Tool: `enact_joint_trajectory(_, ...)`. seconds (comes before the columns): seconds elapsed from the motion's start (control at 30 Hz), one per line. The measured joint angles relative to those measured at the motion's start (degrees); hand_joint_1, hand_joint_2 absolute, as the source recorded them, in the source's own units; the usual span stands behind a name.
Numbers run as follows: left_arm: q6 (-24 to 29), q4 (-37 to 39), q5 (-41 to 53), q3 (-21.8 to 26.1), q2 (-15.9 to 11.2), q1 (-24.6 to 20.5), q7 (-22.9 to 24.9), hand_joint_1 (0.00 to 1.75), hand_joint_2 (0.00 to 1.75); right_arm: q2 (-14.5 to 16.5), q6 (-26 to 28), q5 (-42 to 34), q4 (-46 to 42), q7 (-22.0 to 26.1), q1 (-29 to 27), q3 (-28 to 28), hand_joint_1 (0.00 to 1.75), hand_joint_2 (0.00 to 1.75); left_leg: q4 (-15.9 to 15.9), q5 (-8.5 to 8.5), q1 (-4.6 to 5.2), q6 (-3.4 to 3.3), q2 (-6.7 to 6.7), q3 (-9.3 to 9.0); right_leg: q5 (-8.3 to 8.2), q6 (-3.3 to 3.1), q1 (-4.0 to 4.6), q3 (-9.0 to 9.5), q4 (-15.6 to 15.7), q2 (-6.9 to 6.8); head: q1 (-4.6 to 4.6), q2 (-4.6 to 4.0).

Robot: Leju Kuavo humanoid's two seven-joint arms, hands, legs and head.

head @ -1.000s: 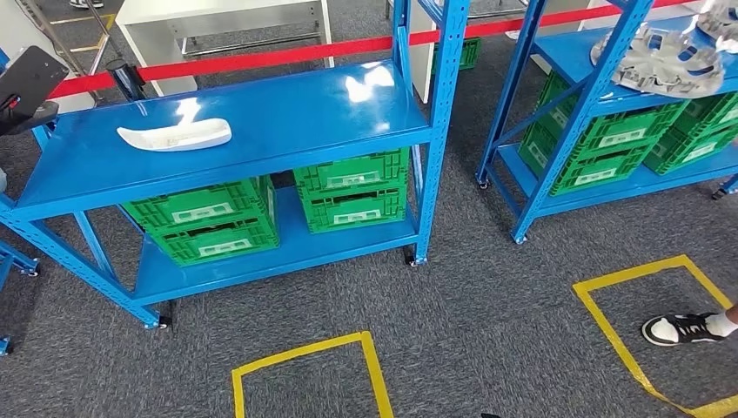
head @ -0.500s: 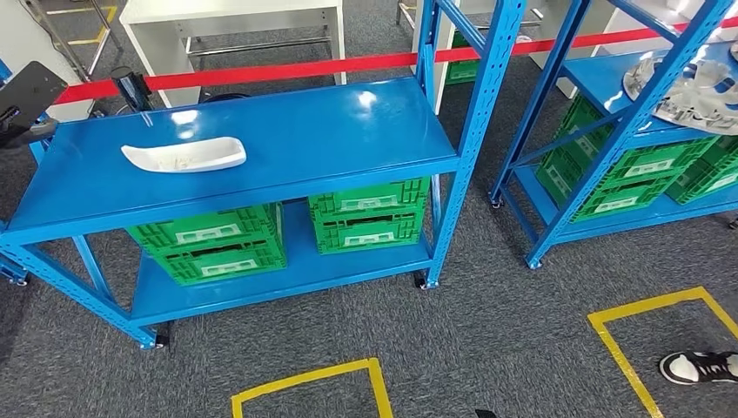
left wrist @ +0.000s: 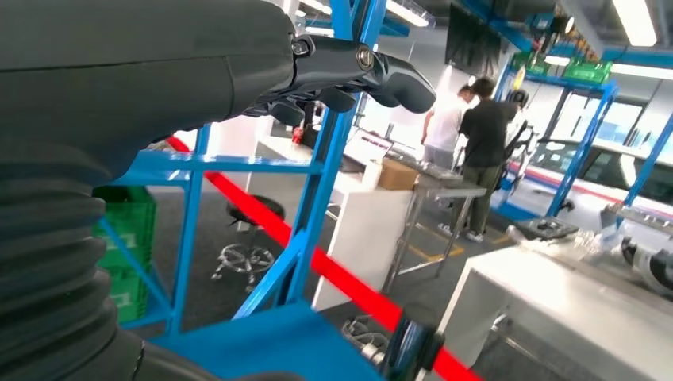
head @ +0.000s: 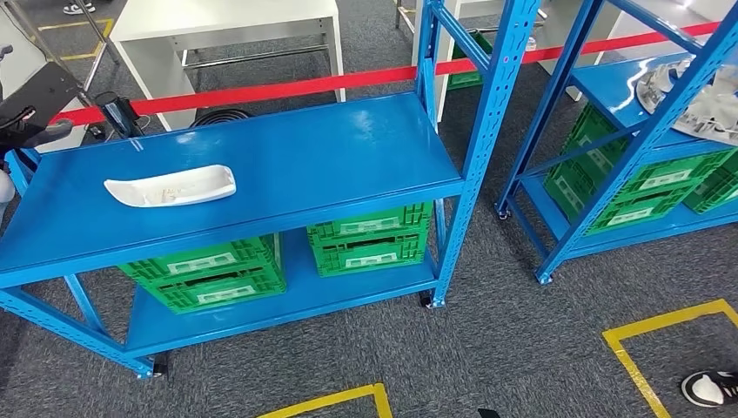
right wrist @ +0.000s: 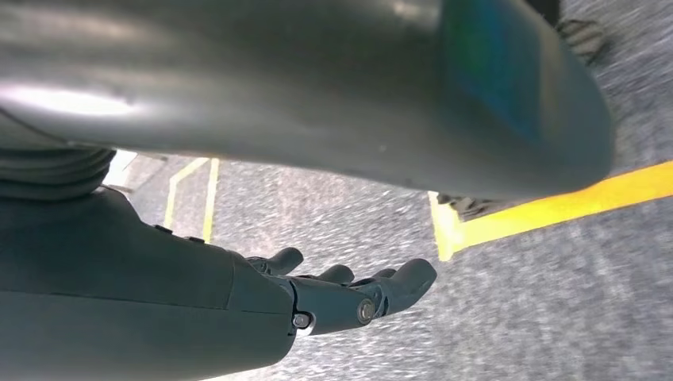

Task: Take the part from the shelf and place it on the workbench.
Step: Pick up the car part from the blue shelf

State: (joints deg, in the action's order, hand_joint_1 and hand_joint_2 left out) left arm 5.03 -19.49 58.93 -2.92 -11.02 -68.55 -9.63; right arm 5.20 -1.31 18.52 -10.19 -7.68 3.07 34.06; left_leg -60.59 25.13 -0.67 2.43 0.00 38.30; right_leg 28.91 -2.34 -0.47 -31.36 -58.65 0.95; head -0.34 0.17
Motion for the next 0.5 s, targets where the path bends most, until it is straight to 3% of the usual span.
enact_joint_trajectory(0.03, 0.0, 0.1, 0.0, 0.0, -0.2, 0.0, 0.0, 0.00, 1.75, 0.0, 0.0, 0.1, 0.0, 0.0, 0.1, 0.0, 0.00, 0.00, 1.8, -1.68, 0.10, -0.28, 0.11, -0.40, 0.55, 0.37, 0.03, 0.29, 0.0, 0.05, -0.07, 0.00)
enact_joint_trajectory(0.07, 0.1, 0.2, -0.1, 0.0, -0.4, 0.0, 0.0, 0.00, 1.75, 0.0, 0.0, 0.3, 0.0, 0.1, 0.1, 0.0, 0.00, 0.00, 2.5, -2.15, 0.16, -0.65, 0.14, -0.58, 0.82, 0.75, 0.08, 0.62, -0.1, 0.09, -0.10, -0.01)
enact_joint_trajectory(0.17, 0.7, -0.1, -0.8, 0.0, -1.5, 0.3, -0.5, 0.00, 1.75, -0.2, -0.1, 1.1, 0.0, 0.3, 0.1, 0.0, 0.00, 0.00, 2.5, -1.70, 0.05, -1.87, -0.08, -1.79, 1.03, 1.55, 0.06, 0.42, -1.7, -0.10, 0.01, -0.01)
enact_joint_trajectory(0.23, 1.0, -0.2, -1.2, 0.0, -2.4, 0.7, -1.0, 0.00, 1.75, -0.2, -0.2, 1.5, 0.0, 0.3, 0.2, -0.1, 0.00, 0.00, 2.6, -1.10, 0.02, -2.49, -0.10, -2.56, 1.91, 1.95, 0.00, -2.76, -6.9, -0.45, 0.11, 0.00)
enact_joint_trajectory(0.3, 1.1, -0.2, -1.5, 0.0, -3.1, 1.4, -1.4, 0.00, 1.75, -0.2, -0.2, 1.9, 0.0, 0.3, 0.2, -0.2, 0.00, 0.00, 2.6, -0.28, 0.15, -2.86, -0.17, -3.22, 4.38, 2.22, 0.00, -7.72, -13.8, -0.62, 0.18, -0.01)
enact_joint_trajectory(0.37, 0.9, -0.2, -2.0, 0.0, -3.6, 2.5, -1.8, 0.00, 1.75, -0.2, -0.2, 2.1, 0.0, 0.3, 0.1, -0.2, 0.00, 0.00, 2.5, 0.68, 0.31, -2.94, -0.39, -4.23, 5.40, 2.10, 0.06, -10.78, -16.1, -0.64, 0.18, 0.00)
enact_joint_trajectory(0.4, 0.5, -0.2, -2.5, 0.0, -3.7, 2.9, -2.2, 0.00, 1.75, -0.2, -0.2, 2.2, 0.0, 0.3, 0.0, -0.2, 0.00, 0.00, 2.5, 1.17, 0.38, -2.90, -0.50, -4.87, 4.14, 1.84, 0.16, -10.87, -14.4, -0.64, 0.19, 0.00)
enact_joint_trajectory(0.47, -1.4, -0.4, -4.6, 0.0, -4.0, 3.6, -3.5, 0.00, 1.75, -0.3, -0.2, 2.4, 0.0, 0.2, 0.1, -0.2, 0.00, 0.00, 2.4, 2.14, 0.52, -2.67, -0.62, -6.25, -1.33, 0.89, 0.61, -8.96, -6.9, -0.63, 0.19, -0.01)
enact_joint_trajectory(0.5, -2.9, -0.4, -6.2, 0.1, -4.0, 3.8, -4.5, 0.00, 1.75, -0.4, -0.2, 2.4, 0.0, 0.2, 0.1, -0.2, 0.00, 0.00, 2.4, 2.58, 0.62, -2.45, -0.74, -6.80, -3.08, 0.44, 0.88, -7.94, -3.7, -0.58, 0.16, -0.01)
